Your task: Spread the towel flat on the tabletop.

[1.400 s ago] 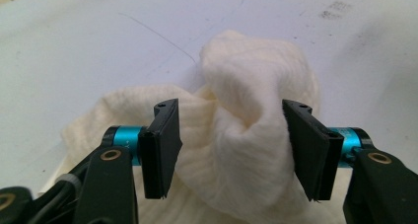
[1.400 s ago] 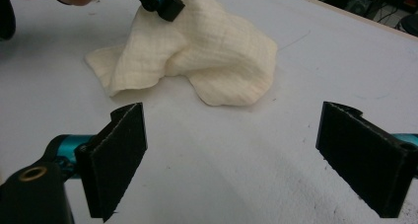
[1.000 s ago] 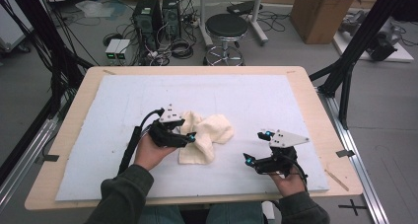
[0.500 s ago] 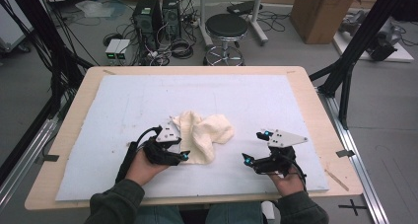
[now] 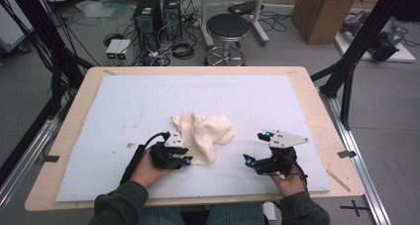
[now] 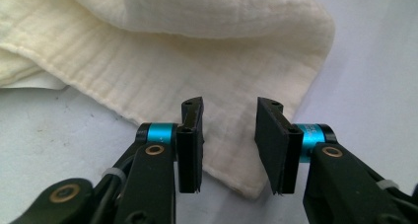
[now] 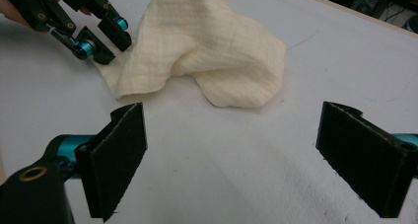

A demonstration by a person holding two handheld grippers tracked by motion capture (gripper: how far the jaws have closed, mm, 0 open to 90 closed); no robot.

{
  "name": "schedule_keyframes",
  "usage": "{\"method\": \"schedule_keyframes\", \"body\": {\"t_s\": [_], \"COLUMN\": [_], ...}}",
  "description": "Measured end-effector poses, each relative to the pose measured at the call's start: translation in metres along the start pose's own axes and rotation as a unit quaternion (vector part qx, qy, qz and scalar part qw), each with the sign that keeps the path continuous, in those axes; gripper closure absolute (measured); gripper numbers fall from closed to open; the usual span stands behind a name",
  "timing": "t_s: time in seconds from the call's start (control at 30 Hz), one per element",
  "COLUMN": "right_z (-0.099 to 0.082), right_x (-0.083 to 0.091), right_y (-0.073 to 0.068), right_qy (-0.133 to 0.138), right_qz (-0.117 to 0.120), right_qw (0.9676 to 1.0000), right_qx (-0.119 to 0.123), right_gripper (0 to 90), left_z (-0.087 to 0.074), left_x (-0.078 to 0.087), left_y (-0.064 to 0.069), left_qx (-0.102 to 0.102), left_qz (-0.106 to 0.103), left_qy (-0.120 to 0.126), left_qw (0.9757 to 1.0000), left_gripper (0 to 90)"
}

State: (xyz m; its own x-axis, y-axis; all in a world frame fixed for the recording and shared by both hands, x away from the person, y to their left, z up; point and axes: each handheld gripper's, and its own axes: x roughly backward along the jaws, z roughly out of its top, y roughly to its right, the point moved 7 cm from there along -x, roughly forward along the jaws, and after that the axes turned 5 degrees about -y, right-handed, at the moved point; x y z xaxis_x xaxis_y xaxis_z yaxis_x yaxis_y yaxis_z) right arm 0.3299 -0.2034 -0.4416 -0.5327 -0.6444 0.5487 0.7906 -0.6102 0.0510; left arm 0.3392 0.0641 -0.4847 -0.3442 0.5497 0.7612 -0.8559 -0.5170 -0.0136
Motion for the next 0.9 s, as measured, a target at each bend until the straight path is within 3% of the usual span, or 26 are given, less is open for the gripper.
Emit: {"method": "schedule_keyframes", "body": {"t_s": [0.33,0.53,0.9], "right_z": [0.0,-0.001,0.001], "right_x": [-0.002,-0.003,-0.007], "right_y": [-0.002,-0.002,-0.004], "right_qy": [-0.002,-0.003,-0.004], "right_qz": [0.001,0.002,0.011], "right_qw": [1.0,1.0,0.9999], "right_qx": [0.001,-0.001,0.002], "right_gripper": [11.3,11.3,11.3], "left_z": [0.002,0.001,-0.009], "left_x": [-0.001,0.007,0.048], "left_y": [0.002,-0.002,-0.02], "left_qx": [-0.01,0.002,0.018], "left_qz": [0.006,0.019,0.054], "left_qy": [-0.002,0.01,0.031], "left_qw": [0.9999,0.9998,0.9979], "left_gripper": [87.5,88.5,88.6]}}
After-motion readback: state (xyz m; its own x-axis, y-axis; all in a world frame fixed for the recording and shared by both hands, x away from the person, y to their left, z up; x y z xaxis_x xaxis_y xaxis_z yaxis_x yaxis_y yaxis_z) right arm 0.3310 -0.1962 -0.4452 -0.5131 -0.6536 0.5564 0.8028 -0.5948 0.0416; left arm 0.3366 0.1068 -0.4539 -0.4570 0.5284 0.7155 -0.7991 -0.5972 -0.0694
